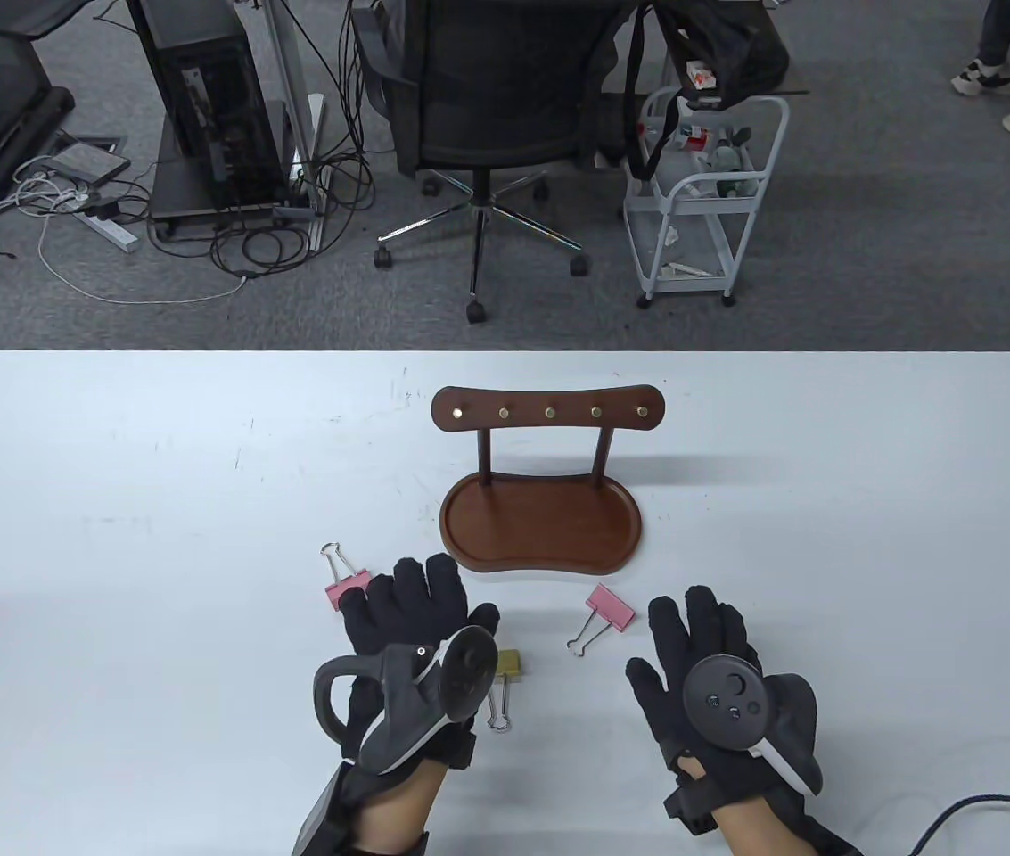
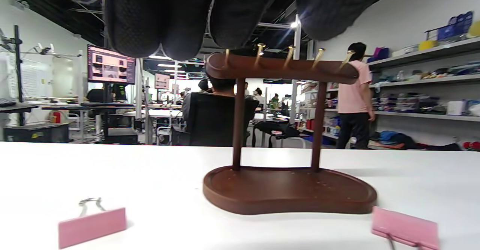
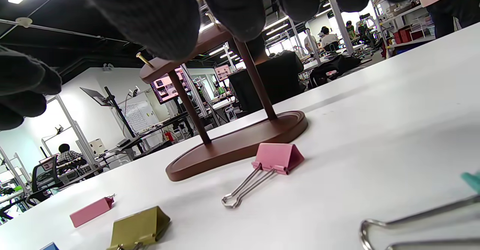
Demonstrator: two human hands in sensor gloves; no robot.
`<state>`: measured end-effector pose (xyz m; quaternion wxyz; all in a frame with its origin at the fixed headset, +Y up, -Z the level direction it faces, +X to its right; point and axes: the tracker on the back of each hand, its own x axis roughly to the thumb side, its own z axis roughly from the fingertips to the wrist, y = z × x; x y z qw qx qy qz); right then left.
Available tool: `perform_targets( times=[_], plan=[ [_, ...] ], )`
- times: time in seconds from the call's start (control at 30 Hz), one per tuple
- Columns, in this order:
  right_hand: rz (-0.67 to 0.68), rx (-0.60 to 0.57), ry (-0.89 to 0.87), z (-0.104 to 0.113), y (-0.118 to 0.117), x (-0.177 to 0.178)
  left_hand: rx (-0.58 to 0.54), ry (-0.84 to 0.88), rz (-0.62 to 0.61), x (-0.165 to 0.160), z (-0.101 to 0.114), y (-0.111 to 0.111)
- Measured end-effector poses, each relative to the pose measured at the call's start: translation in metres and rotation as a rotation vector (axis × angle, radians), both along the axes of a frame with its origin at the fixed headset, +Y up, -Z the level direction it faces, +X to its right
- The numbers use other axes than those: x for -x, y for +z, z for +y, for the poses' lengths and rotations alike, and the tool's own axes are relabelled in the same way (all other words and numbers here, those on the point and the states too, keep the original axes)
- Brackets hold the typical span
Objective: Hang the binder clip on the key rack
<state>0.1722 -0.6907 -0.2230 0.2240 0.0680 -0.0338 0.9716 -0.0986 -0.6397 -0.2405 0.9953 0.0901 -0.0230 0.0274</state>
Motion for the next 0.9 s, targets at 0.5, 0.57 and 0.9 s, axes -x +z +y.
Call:
perform_targets(
  times=[0.5,0.57,0.9],
  plan=[
    [-0.005,-0.006,-0.051,0.004,0.001,-0.005,0.124,-0.104,0.254,0.03,-0.007,-0.052],
    [-0.009,-0.003,-0.061,0.004,0.001,-0.006,0.158,-0.121,0.282,0.034,-0.014,-0.059],
    [-0.016,0.018,-0.083,0.002,0.0,-0.01,0.298,-0.135,0.377,0.052,-0.049,-0.079]
  ],
)
